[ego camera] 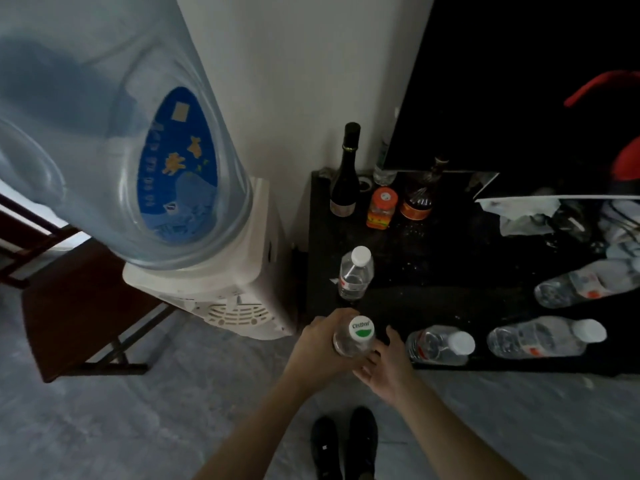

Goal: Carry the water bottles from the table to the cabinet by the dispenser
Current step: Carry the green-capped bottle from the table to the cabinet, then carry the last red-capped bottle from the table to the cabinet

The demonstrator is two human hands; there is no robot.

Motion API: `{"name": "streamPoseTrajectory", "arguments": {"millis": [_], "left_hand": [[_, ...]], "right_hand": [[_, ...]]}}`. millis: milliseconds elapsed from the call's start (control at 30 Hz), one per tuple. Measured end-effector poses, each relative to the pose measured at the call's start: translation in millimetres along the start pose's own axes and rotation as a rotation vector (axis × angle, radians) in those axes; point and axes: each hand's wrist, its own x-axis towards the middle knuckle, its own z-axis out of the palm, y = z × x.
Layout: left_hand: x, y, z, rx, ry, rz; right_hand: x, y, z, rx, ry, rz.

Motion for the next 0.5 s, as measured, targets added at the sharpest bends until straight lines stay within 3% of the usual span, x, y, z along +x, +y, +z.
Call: {"name": "streamPoseTrajectory", "arguments": {"millis": [500], "left_hand": [[23.5,-18.4,32.5,-0.02,-0.008,0.009]], "right_hand": [[13.8,3.8,-6.6,-0.069,0.074,-0.152]]}}
